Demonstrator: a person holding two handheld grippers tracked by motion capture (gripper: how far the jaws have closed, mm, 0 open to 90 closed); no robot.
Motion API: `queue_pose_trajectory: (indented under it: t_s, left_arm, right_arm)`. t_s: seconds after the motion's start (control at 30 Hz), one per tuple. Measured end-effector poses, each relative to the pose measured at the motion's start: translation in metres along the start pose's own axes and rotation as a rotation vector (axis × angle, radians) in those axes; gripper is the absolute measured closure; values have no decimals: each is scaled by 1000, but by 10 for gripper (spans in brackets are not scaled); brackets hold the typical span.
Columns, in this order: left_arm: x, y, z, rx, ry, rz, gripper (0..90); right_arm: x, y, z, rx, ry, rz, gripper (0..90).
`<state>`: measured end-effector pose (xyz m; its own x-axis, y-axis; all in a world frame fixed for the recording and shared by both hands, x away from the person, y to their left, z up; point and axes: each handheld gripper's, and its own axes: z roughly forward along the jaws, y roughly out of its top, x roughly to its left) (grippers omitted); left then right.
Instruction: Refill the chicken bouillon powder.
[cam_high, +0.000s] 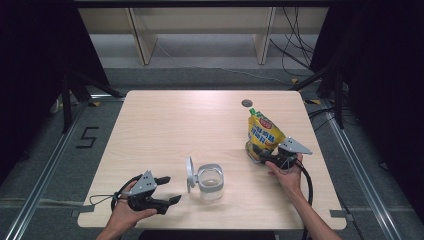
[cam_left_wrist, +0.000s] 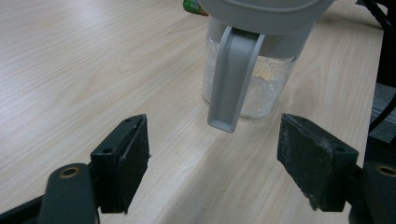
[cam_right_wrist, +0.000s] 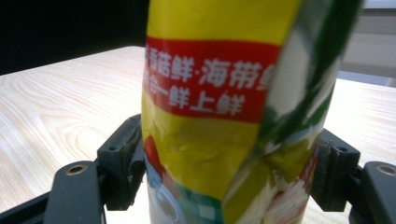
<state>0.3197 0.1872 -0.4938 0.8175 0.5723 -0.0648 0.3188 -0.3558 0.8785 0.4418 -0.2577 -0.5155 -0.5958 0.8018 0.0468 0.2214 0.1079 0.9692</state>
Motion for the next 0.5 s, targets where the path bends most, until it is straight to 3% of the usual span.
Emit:
queue_pose_trajectory:
  t_s: [0.07,0.1,0.27,0.33,0.37,0.4,0.43,0.47,0.5]
  left_arm:
    - [1,0,0,-1,-5,15,248]
    - [1,0,0,0,-5,16,248]
    - [1,0,0,6,-2,6,248]
    - [1,0,1,5,-10,-1,248]
    - [1,0,1,4,-12,7,249]
    - [1,0,0,6,-11,5,249]
    - [1,0,0,9,-3,4,249]
    - [0,0,0,8,-4,4,249]
    - [0,0,-1,7,-3,1,249]
  right_arm:
    - [2,0,0,-3,-5,12,287]
    - [-1,1,0,8,6,-22,290]
    - [2,3,1,17,20,6,320]
    - [2,5,0,42,16,-34,329]
    - [6,6,0,34,21,9,331]
    - [5,6,0,49,4,-29,335]
    - [8,6,-1,44,10,-5,343]
    - [6,7,0,36,13,-51,345]
    - [9,8,-2,61,-9,-42,347]
